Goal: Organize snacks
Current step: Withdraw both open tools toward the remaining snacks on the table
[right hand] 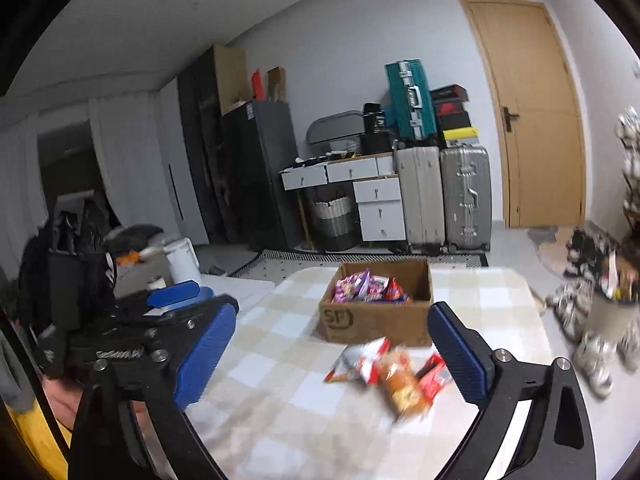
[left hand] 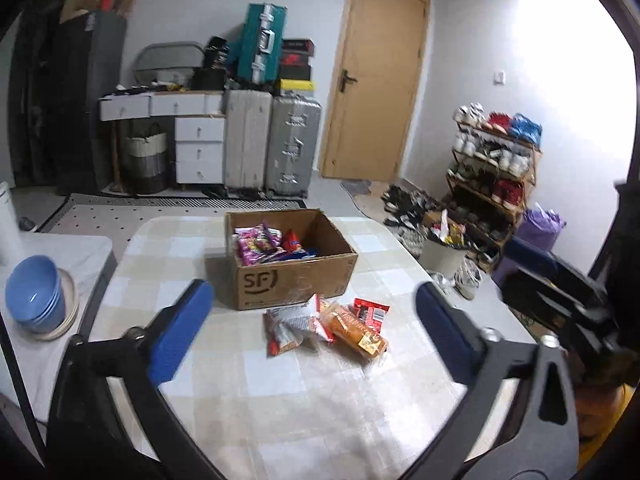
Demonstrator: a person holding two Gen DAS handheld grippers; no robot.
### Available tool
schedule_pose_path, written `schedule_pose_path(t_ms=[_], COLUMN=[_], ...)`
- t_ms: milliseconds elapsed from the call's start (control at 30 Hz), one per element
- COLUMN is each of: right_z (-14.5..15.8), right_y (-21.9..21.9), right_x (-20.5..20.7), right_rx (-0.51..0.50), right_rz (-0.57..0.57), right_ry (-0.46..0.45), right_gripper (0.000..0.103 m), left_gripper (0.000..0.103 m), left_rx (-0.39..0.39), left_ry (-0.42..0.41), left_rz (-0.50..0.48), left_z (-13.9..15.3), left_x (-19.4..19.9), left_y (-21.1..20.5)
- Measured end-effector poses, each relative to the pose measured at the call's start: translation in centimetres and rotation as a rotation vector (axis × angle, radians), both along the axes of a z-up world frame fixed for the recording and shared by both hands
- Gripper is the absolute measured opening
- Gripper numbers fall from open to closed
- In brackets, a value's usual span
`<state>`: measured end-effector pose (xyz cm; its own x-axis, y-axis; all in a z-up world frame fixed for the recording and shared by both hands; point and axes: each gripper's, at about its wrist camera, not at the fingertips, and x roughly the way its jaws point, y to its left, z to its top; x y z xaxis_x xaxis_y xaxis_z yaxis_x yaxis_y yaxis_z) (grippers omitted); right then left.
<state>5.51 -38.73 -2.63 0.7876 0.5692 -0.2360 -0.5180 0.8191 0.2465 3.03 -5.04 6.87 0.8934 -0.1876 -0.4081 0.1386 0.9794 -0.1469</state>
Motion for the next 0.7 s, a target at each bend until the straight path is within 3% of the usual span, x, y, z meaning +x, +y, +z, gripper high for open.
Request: schedule_pose_path(t_ms=[100, 233, 467, 700], right_z=[-1.3, -3.2, -6.7, -8.2], right_y=[-0.7, -0.6, -0.1, 0.9], right_x=[-2.2, -3.2, -2.3, -0.8], right_rx=[0.054, 0.012, -0.015, -0.027], right_rz=[-0.011, -0.024, -0.021, -0.004], right_ry=[0.012, 0.034, 0.127, 0.157], right_gripper=[0.102, 0.102, 0.102, 0.102], left_gripper=[0.102, 0.102, 0.102, 0.102], left_rx=[-0.002, -0.011, -0.017, -0.01], left_ry=[-0.041, -0.01, 0.087, 0.113], left_rz=[0.021, 0.022, 0.024, 0.013], left_z=[-1.0, -3.1, -7.0, -8.1], left_x=[-3.3, -5.5, -4.9, -2.9], left_y=[0.6, 1.1, 1.1, 0.4])
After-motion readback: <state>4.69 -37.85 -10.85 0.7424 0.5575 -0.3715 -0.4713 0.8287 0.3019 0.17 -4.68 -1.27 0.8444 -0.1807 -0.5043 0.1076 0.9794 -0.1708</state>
